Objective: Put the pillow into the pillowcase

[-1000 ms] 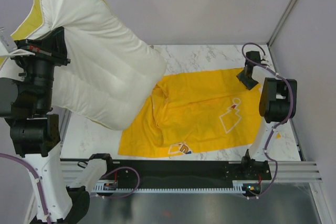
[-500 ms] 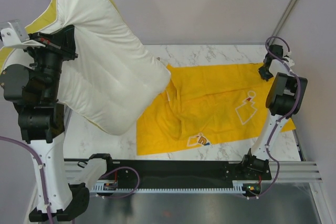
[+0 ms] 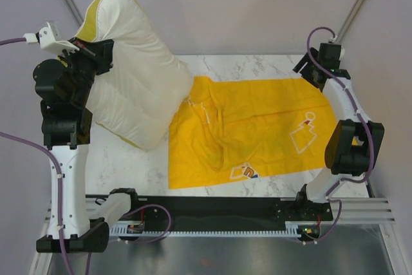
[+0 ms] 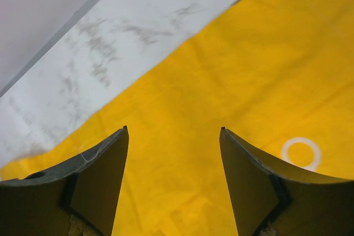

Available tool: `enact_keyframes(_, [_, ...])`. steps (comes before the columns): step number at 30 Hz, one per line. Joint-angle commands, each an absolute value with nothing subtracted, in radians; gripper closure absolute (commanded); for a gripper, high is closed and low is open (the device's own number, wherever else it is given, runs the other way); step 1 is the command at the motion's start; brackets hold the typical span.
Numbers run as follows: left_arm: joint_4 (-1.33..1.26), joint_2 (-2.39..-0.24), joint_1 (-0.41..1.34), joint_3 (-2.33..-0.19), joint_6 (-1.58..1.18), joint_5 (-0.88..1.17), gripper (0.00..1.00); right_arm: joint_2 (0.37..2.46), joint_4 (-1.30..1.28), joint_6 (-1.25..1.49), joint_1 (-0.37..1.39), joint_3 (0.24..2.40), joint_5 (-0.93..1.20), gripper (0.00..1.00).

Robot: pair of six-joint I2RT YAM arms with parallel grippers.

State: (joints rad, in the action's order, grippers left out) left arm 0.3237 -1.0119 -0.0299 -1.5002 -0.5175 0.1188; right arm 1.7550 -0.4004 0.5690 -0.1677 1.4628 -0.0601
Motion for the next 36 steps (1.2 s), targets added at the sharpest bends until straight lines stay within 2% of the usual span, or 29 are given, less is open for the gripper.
enact_keyframes(1, [0.153,-0.994,-0.020,-1.568,-0.620,0.193,0.98,1.683,-0.342,0.489,-0.101,1.370,0.064,0.25])
enact_keyframes(9, [0.204,-1.031,0.040,-1.706,-0.705,0.198,0.98,1.635,-0.331,0.482,-0.075,1.305,0.071,0.26])
enact_keyframes(15, [0.383,-1.037,0.041,-1.762,-0.888,0.023,0.98,1.603,-0.337,0.494,-0.074,1.302,0.067,0.27])
enact_keyframes(20, [0.563,-1.104,0.040,-1.691,-1.034,-0.072,0.98,1.582,-0.337,0.499,-0.074,1.295,0.092,0.27])
enact_keyframes(21, [0.601,-1.104,0.038,-1.618,-1.026,-0.106,0.98,1.580,-0.339,0.500,-0.074,1.292,0.101,0.26])
enact_keyframes(23, [0.614,-1.048,0.038,-1.505,-1.016,-0.295,0.98,1.563,-0.339,0.491,-0.069,1.278,0.133,0.26])
enact_keyframes(25, [0.608,-0.971,0.038,-1.311,-1.032,-0.520,0.87,1.546,-0.337,0.477,-0.031,1.260,0.137,0.24])
enact_keyframes(26, [0.595,-0.901,0.038,-1.251,-1.034,-0.581,0.76,1.534,-0.336,0.471,0.006,1.255,0.126,0.23])
enact_keyframes(27, [0.580,-0.869,0.038,-1.158,-1.022,-0.628,0.36,1.531,-0.337,0.465,0.041,1.252,0.126,0.23])
enact_keyframes(28, [0.539,-0.850,0.038,-1.123,-1.000,-0.670,0.15,1.531,-0.339,0.463,0.064,1.246,0.126,0.23])
enact_keyframes(29, [0.504,-0.842,0.037,-1.100,-0.944,-0.657,0.00,1.534,-0.336,0.460,0.108,1.244,0.129,0.23])
enact_keyframes(30, [0.493,-0.859,0.037,-1.110,-0.836,-0.634,0.00,1.537,-0.336,0.454,0.133,1.244,0.129,0.23])
enact_keyframes(33, [0.543,-0.923,0.038,-1.181,-0.771,-0.548,0.00,1.552,-0.337,0.431,0.219,1.249,0.109,0.25])
enact_keyframes(36, [0.494,-0.989,0.040,-1.235,-0.607,-0.383,0.00,1.562,-0.337,0.423,0.284,1.238,0.086,0.27])
